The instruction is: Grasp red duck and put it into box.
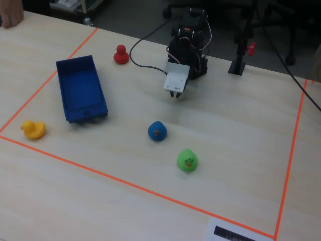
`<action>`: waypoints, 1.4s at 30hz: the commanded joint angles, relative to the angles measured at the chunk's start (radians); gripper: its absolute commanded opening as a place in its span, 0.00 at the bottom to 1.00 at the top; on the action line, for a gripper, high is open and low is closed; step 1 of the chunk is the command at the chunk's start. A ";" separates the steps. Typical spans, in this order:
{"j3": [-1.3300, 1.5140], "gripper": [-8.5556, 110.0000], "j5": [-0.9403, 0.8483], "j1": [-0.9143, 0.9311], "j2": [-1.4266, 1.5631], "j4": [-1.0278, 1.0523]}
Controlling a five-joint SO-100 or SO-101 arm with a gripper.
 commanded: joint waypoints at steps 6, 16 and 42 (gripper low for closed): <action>-0.905 0.08 0.189 0.232 -0.660 0.046; -1.477 0.21 0.178 0.821 -1.015 0.161; -0.813 0.32 -0.043 1.694 -0.845 0.046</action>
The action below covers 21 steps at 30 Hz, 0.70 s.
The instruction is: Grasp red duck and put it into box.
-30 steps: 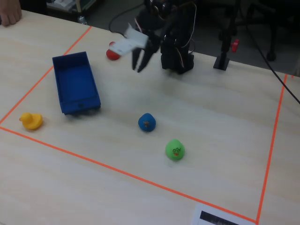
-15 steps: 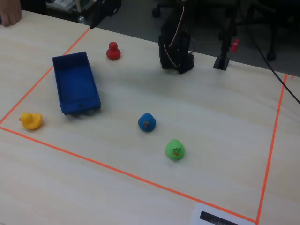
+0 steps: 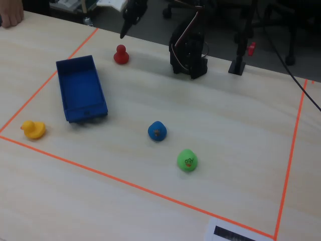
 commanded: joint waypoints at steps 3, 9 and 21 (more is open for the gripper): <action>0.005 0.34 -0.020 0.041 -0.052 -0.014; -0.018 0.37 -0.020 0.058 -0.164 -0.067; -0.092 0.38 -0.048 0.095 -0.453 -0.281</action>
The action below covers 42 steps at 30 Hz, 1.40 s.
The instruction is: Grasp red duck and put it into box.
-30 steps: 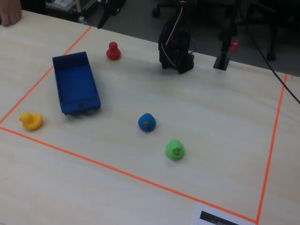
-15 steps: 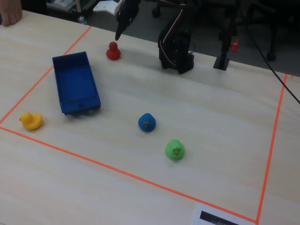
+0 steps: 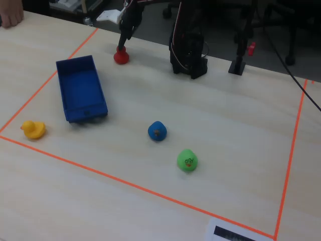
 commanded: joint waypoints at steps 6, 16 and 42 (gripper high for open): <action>-0.091 0.37 0.005 -0.028 -0.044 -0.023; -0.077 0.37 0.017 -0.067 -0.044 -0.028; 0.000 0.16 0.002 -0.097 -0.067 -0.058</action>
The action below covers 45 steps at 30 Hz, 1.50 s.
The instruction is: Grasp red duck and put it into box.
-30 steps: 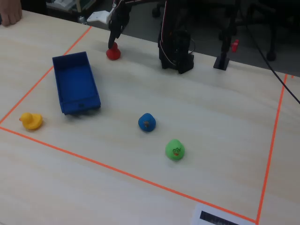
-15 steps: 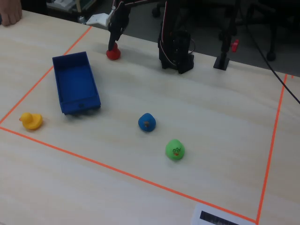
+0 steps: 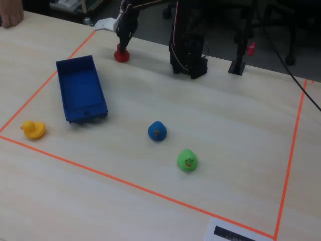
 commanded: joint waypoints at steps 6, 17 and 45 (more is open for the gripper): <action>0.003 0.11 -0.054 -0.002 0.006 -0.021; -0.126 0.07 0.057 -0.044 0.064 0.057; -0.713 0.07 0.408 -0.637 -0.236 0.098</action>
